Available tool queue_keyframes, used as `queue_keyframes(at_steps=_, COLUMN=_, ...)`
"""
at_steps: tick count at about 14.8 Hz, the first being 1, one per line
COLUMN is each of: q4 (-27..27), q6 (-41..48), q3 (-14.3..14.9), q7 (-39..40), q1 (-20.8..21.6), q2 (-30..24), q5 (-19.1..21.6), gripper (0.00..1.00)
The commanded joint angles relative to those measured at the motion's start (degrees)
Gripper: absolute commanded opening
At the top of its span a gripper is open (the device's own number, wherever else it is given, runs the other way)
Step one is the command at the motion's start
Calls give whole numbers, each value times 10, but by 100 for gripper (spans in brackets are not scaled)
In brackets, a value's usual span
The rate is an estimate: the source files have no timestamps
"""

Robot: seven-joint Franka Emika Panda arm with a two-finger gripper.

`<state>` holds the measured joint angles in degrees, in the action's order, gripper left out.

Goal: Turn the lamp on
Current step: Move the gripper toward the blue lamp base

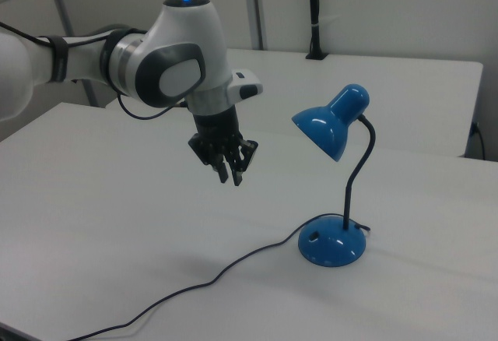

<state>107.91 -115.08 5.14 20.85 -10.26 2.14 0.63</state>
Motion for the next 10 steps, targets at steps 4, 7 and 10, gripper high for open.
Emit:
queue_keyframes(at_steps=4, q4=63, q6=-208, q3=0, q7=-167, q1=-15, q2=50, q5=-35, gripper=0)
queue_keyframes(at_steps=7, q4=62, q6=-264, q3=0, q7=-178, q1=-25, q2=86, q5=-37, gripper=0)
queue_keyframes(at_steps=10, q4=63, q6=-305, q3=4, q7=-179, q1=-40, q2=104, q5=-39, gripper=0)
